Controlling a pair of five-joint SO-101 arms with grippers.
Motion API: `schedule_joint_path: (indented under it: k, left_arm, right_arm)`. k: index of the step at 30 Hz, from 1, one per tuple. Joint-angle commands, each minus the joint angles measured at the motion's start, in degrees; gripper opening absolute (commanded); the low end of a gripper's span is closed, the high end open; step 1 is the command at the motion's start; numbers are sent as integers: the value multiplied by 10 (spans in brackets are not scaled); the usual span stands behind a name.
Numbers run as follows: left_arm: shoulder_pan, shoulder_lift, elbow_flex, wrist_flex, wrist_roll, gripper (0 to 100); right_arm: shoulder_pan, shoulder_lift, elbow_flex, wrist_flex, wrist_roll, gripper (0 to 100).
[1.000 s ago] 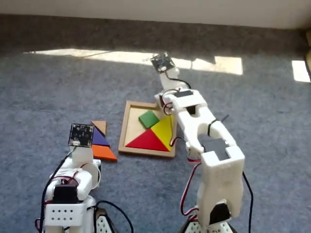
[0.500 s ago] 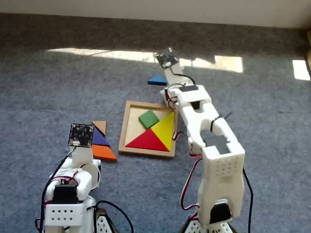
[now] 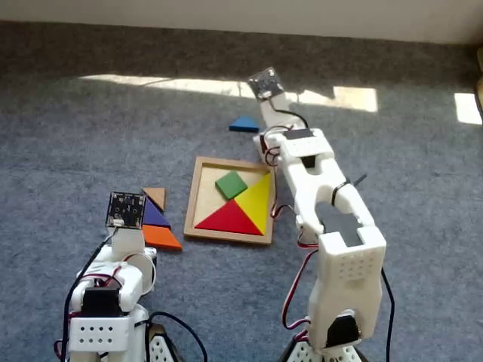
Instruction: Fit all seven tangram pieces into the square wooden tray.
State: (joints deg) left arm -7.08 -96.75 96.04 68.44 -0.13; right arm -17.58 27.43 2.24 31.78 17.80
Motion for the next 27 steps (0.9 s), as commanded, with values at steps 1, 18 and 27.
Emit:
schedule_joint_path:
  k: [1, 18, 27]
  left_arm:
    - [7, -5, 15, -9, -4, 8]
    - [7, -5, 15, -9, -4, 8]
    - [7, -5, 15, -9, -4, 8]
  right_arm:
    - [8, -45, -7, 3, -46, 103]
    - [5, -47, 8, 3, -121, 103]
    - [7, -42, 7, -22, -120, 105]
